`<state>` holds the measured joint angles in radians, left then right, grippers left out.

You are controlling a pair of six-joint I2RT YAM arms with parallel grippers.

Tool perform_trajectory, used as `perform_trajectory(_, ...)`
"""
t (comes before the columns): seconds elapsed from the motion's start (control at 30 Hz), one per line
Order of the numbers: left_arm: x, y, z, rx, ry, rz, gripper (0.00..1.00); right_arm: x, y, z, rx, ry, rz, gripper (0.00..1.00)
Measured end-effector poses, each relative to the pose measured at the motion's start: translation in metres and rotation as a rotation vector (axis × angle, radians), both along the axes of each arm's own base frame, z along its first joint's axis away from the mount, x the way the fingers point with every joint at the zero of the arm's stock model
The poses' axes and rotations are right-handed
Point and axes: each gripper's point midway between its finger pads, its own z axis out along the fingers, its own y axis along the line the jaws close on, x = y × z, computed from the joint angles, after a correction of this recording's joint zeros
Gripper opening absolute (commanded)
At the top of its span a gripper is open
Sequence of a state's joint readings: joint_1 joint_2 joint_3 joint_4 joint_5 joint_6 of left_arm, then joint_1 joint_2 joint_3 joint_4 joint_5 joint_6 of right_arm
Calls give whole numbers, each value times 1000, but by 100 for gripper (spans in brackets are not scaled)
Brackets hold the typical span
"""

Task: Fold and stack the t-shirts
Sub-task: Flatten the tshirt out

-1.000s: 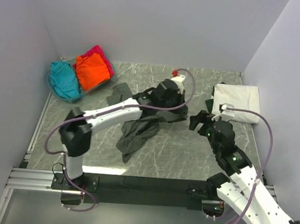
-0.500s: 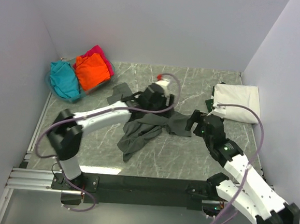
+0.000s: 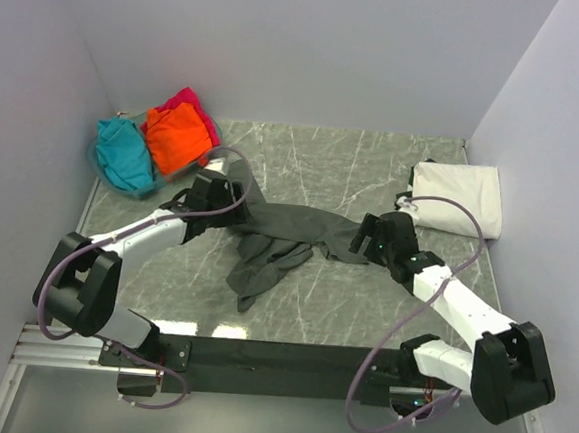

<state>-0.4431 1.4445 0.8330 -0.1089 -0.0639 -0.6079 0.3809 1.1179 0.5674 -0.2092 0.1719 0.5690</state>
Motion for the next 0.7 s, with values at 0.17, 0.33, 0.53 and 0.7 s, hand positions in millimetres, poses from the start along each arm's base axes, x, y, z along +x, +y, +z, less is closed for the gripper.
perform_trajectory(0.17,11,36,-3,-28,-6,99,73,9,-24,-12,42,33,-88,91)
perform_trajectory(0.33,10,39,-5,-56,1,96,72,11,-22,-25,51,69,-79,86)
perform_trajectory(0.53,4,40,-6,-71,5,88,73,5,-22,-47,31,147,-74,82)
perform_trajectory(0.7,4,43,4,-84,-23,93,73,5,-21,-52,16,162,-67,72)
